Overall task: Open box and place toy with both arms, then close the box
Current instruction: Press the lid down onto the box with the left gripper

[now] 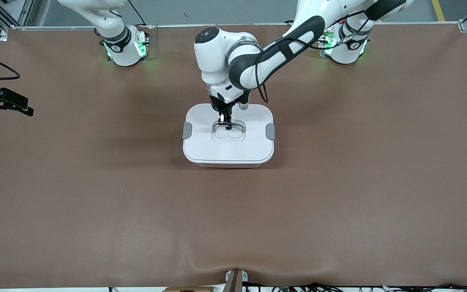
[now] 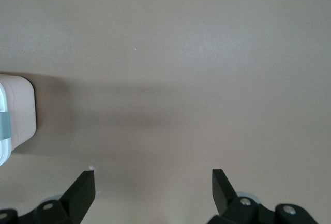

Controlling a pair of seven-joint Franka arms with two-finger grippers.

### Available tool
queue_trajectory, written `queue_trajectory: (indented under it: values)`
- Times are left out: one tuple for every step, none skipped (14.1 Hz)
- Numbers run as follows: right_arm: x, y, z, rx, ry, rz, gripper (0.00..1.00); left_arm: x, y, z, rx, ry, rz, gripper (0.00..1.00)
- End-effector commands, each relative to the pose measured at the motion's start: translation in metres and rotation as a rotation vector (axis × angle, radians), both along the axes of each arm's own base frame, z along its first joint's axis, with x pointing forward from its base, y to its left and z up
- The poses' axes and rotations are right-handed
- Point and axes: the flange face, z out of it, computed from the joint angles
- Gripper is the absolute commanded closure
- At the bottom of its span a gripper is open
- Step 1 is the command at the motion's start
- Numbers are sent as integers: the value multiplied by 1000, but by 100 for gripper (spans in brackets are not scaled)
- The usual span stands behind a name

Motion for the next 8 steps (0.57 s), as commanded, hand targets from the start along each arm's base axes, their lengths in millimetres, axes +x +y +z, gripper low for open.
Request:
queue_trajectory:
  values:
    - [-3,2,5,-17,-2,11,0,-13,16,-16,-32,-84,317,46]
    - [-3,7,4,-18,-1,17,0,-11,19,-16,10,-76,268,10]
    - [-2,7,3,-18,-1,17,0,-11,21,-14,49,-67,215,0]
    - [-2,7,4,-18,-2,15,0,-10,23,-6,69,-69,191,0]
    - [-2,6,4,-18,-4,20,0,-5,26,5,62,-51,203,0]
    - [-2,6,4,-18,-6,21,0,7,34,24,52,-32,207,0]
    - [-1,5,3,-18,-6,20,0,16,42,45,55,2,183,0]
    - [-1,5,2,-17,-3,20,0,22,53,64,70,46,139,0]
